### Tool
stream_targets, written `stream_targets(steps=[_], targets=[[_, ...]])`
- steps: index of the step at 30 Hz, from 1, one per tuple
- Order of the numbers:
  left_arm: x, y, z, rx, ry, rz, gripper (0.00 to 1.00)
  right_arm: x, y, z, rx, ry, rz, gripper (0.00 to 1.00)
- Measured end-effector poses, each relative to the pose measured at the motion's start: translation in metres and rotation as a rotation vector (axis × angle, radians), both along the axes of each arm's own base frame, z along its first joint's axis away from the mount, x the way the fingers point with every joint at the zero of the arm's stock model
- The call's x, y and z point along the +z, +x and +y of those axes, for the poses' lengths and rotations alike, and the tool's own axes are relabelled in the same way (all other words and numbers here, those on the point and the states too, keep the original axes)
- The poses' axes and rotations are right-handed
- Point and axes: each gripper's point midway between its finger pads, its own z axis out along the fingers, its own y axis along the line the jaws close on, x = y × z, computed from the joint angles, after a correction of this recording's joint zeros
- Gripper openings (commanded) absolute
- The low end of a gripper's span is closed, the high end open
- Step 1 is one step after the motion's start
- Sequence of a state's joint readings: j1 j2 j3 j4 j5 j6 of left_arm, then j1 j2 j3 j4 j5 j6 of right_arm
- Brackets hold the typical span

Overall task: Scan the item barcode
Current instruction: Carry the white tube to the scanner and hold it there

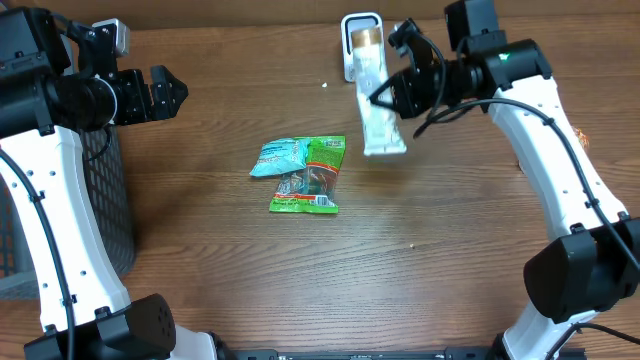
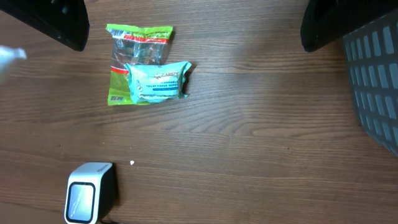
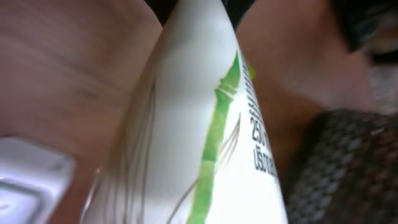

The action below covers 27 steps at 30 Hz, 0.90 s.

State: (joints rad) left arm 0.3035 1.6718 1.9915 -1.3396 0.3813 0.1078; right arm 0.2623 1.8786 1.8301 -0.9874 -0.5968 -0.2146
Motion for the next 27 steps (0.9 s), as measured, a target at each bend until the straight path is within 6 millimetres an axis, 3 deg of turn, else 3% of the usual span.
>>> stream_targets(steps=[6,13,20,27], targets=[[0.0,0.0,0.0,0.0,0.0,0.0,1.0,0.005,0.05,-0.004,-0.196,-0.258,-0.275,0.04],[0.0,0.0,0.0,0.0,0.0,0.0,1.0,0.024,0.1,-0.002,-0.222,-0.517,-0.639,0.04],[0.0,0.0,0.0,0.0,0.0,-0.001,1.0,-0.007,0.151,-0.021,-0.179,-0.783,-0.806,0.04],[0.0,0.0,0.0,0.0,0.0,0.0,1.0,-0.041,0.185,-0.034,-0.082,-0.982,-0.916,0.04]])
